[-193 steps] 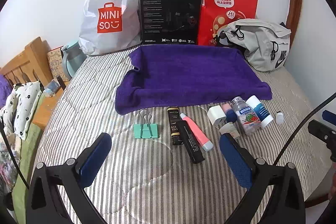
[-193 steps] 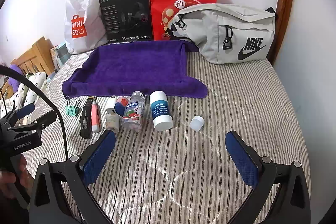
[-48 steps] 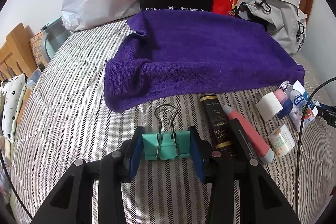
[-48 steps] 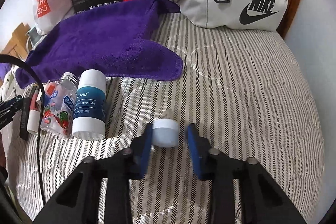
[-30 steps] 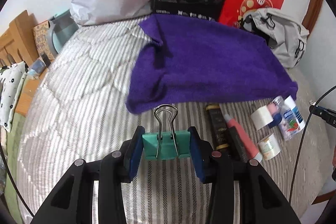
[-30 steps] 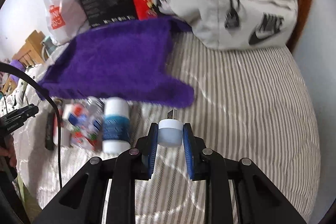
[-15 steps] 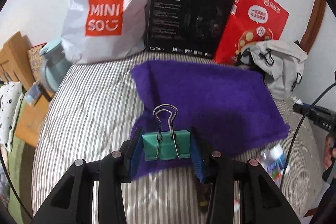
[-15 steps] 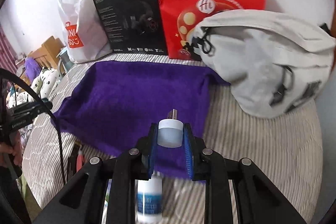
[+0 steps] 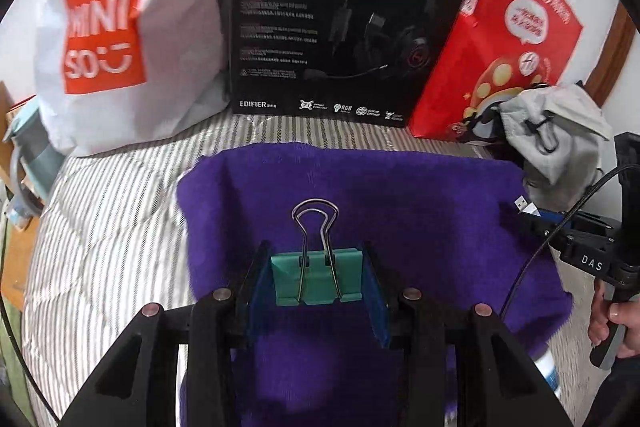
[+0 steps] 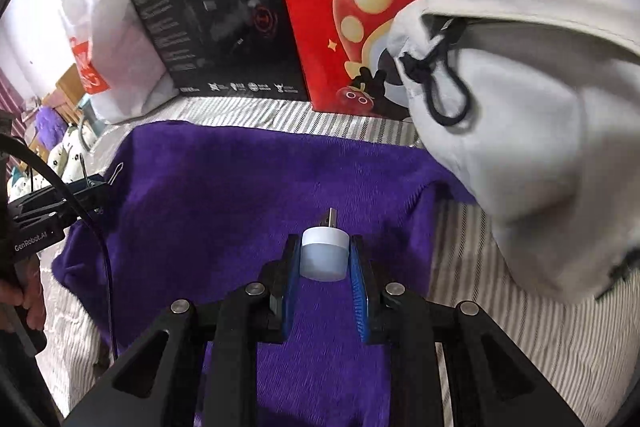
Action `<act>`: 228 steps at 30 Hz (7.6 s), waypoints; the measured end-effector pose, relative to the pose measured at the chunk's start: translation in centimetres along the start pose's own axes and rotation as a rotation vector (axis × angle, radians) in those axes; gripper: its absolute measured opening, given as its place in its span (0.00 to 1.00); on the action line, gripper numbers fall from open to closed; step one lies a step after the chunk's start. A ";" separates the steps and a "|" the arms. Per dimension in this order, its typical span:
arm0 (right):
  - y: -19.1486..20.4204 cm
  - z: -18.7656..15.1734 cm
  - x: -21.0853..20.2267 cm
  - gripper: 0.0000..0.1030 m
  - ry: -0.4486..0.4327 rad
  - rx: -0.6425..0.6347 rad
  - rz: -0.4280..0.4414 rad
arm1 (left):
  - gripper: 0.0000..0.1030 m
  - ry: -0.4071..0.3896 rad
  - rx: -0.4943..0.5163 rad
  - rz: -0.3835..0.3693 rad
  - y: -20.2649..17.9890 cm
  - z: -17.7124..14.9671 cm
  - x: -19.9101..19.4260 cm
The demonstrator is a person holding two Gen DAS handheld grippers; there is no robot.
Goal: Organize rigid objects
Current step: 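Carry clip and white bottle onto the purple towel and open both grippers, then grasp the black-gold Grand Reserve box with left while right moves toward the balm jar, then grasp the white-blue ADMD balm jar with right while left holds the box, then carry box and balm jar onto the purple towel and open both grippers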
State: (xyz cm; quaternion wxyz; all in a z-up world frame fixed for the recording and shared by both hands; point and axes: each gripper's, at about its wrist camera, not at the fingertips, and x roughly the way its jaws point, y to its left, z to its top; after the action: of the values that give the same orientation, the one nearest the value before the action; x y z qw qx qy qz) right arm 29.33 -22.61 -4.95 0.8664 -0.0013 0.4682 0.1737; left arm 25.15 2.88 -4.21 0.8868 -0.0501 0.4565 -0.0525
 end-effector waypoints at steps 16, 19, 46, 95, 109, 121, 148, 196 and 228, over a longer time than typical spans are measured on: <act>0.3 1.4 4.5 0.27 0.080 -0.062 -0.031 | 0.39 0.101 0.038 0.072 -0.3 2.1 5.9; 0.5 1.1 4.3 0.52 0.095 -0.083 0.016 | 0.40 0.118 0.072 0.097 -0.9 2.3 6.5; 1.9 -9.8 -10.8 0.65 -0.025 0.054 0.010 | 0.65 0.060 0.036 0.100 -1.0 -6.9 -6.7; 2.5 -16.6 -6.7 0.67 0.055 0.019 -0.005 | 0.22 0.052 0.100 0.043 -3.3 -15.6 -7.1; 2.1 -17.3 -6.7 0.35 0.067 -0.064 -0.054 | 0.22 0.054 0.107 0.047 -3.1 -15.7 -7.2; 2.5 -19.1 -6.9 0.35 -0.079 -0.103 -0.081 | 0.22 -0.005 0.093 0.076 -3.2 -15.9 -7.1; 2.4 -19.5 -7.0 0.50 -0.117 -0.094 -0.006 | 0.22 -0.049 0.085 0.090 -3.4 -16.4 -7.3; 3.9 -14.4 -11.2 0.35 -0.135 -0.150 0.015 | 0.22 -0.081 0.060 0.075 -1.6 -10.7 -11.1; 1.4 -5.5 -0.2 0.35 -0.053 -0.106 -0.027 | 0.22 0.000 0.034 0.096 0.6 -2.7 0.6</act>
State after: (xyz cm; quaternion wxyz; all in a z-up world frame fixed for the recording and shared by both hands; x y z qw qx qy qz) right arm 24.38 -22.26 -7.64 0.8794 -0.0490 0.4352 0.1865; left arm 23.32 3.29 -6.38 0.8890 -0.0130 0.4575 -0.0176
